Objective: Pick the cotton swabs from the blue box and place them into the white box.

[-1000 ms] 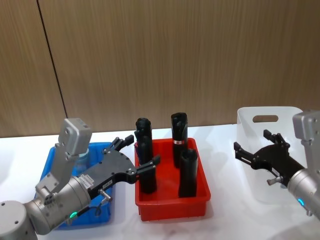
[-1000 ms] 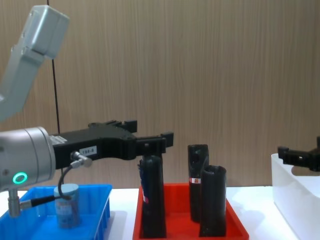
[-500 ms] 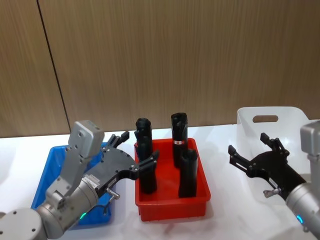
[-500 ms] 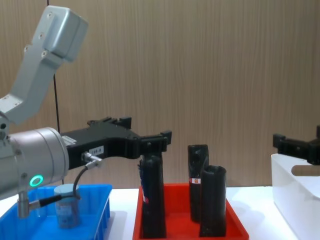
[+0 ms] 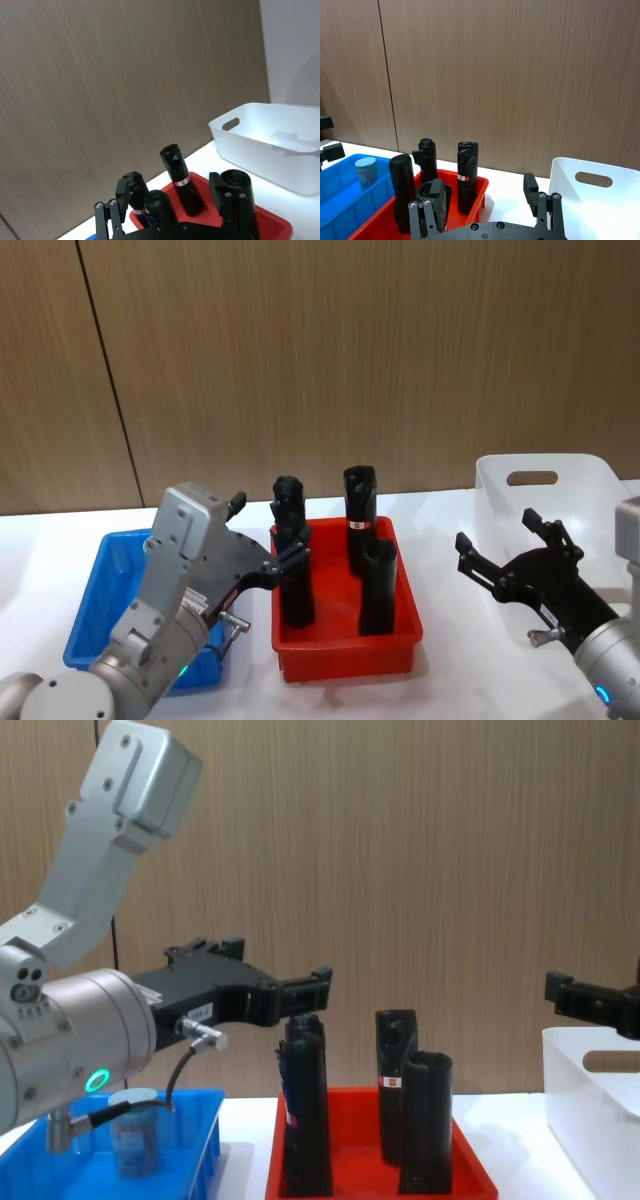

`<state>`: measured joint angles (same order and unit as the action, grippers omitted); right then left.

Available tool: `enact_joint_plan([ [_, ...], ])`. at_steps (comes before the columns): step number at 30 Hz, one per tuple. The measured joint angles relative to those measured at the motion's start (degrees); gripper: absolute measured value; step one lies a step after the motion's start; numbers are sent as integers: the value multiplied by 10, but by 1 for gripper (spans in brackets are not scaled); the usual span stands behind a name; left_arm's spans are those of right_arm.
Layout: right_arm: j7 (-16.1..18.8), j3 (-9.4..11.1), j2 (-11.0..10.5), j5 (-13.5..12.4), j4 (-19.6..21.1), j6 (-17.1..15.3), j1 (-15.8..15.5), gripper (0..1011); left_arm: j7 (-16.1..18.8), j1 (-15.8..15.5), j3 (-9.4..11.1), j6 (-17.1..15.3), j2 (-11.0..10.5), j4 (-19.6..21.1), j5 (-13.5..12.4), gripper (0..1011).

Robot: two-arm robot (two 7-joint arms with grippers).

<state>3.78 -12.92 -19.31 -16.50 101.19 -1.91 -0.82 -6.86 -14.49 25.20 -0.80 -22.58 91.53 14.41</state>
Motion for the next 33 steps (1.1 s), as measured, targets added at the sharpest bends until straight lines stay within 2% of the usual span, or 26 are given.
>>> enact_joint_plan([
  [5,0,0,0,0,0,0,0,1002,37,6,5,0,4,10,-17,1004],
  [12,0,0,0,0,0,0,0,1002,60,9,8,0,7,16,-29,1004],
  [23,2,0,0,1,0,0,0,1002,62,9,9,0,7,17,-30,1004],
  [33,27,-1,1,1,-8,-18,8,1002,62,9,8,0,7,17,-30,1004],
])
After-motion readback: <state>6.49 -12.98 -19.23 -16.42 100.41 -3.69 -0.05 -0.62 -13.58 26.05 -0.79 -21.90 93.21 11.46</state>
